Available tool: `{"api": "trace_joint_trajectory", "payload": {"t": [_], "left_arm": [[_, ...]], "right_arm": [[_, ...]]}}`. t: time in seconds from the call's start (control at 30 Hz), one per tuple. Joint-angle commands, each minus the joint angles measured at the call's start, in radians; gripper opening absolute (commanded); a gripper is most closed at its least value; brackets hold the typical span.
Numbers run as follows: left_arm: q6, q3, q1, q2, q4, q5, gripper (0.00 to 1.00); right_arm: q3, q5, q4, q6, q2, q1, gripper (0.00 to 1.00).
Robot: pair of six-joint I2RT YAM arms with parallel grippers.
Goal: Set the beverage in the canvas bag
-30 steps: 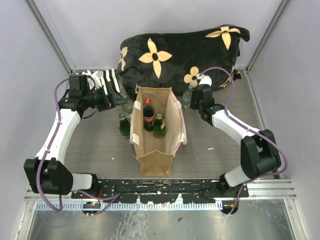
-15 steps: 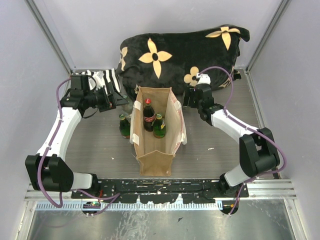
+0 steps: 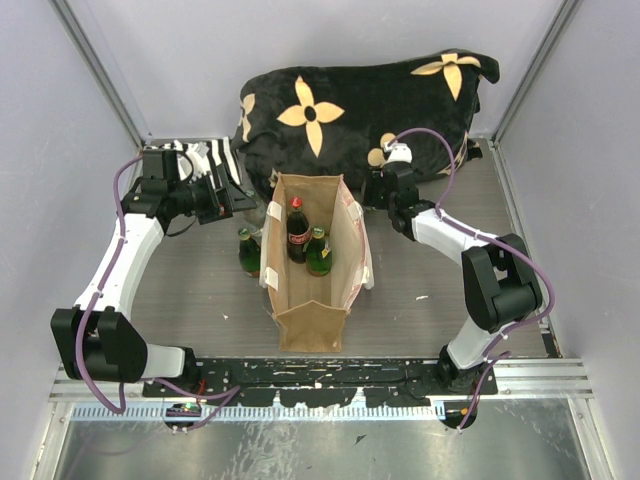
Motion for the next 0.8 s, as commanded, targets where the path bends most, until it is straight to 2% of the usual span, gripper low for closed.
{"api": "trace_joint_trajectory", "payload": {"t": [0.0, 0.2, 0.47, 0.63, 0.7, 0.77], "left_arm": [[0.014, 0.032, 0.004, -0.001, -0.001, 0.024, 0.96], [0.014, 0.027, 0.004, 0.001, 0.003, 0.028, 0.96], [0.010, 0.022, 0.004, 0.006, 0.008, 0.033, 0.96], [0.011, 0.023, 0.004, 0.005, 0.004, 0.033, 0.96], [0.011, 0.024, 0.003, 0.004, -0.001, 0.033, 0.96], [0.013, 0.024, 0.004, 0.004, -0.003, 0.031, 0.96]], "right_arm": [[0.037, -0.001, 0.102, 0.005, -0.013, 0.000, 0.56], [0.059, -0.011, 0.105, 0.002, -0.038, 0.000, 0.68], [0.089, -0.023, 0.110, -0.026, -0.014, 0.000, 0.69], [0.121, -0.025, 0.115, -0.026, 0.030, 0.000, 0.63], [0.133, -0.027, 0.117, -0.026, 0.043, 0.000, 0.57], [0.141, -0.030, 0.116, -0.025, 0.052, 0.001, 0.47]]}}
